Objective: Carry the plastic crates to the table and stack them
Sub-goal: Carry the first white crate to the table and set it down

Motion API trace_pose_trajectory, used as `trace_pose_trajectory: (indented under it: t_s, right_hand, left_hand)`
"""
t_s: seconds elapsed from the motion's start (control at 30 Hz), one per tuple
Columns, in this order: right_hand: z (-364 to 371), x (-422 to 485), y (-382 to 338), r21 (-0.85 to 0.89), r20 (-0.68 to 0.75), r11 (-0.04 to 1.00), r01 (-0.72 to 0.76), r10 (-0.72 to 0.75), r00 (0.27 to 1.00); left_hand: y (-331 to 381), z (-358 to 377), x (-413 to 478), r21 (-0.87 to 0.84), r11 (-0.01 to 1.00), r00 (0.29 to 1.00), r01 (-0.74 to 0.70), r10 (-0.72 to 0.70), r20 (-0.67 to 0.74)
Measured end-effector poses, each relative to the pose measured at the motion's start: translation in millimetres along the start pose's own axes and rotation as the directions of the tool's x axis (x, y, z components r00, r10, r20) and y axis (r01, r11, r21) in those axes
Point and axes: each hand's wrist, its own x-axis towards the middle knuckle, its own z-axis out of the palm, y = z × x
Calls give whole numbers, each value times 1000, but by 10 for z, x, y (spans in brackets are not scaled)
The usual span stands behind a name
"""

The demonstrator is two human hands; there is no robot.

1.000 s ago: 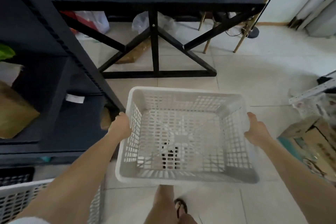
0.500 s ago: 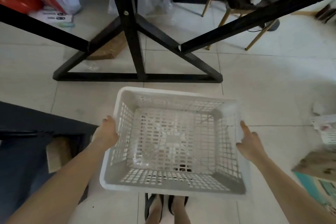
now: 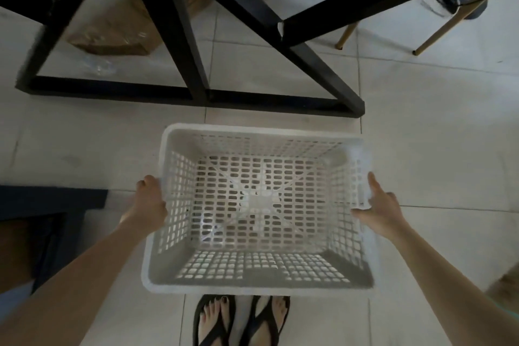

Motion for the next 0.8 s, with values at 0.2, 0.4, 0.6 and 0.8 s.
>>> trace_pose_trajectory:
  t_s: [0.2,0.4,0.6,0.8]
  right_hand:
    - [167,212,10,-15,33,1000,-7,7,999]
    - [213,242,-39,3,-1,1000,-12,12,1000]
    - [113,142,-156,-2,33,1000,0,0,999]
    - [-28,-361,-446,-137,48,984,113,-108,993]
  left_hand:
    - [-21,154,145,-10,1000,999,8,-9,-38]
    - [29,29,202,-10,1000,997,-27,26,-67]
    - [188,-125,163,-58,998,998,12,-16,-60]
    - [286,-421,-191,95,994,998,47,-50,24]
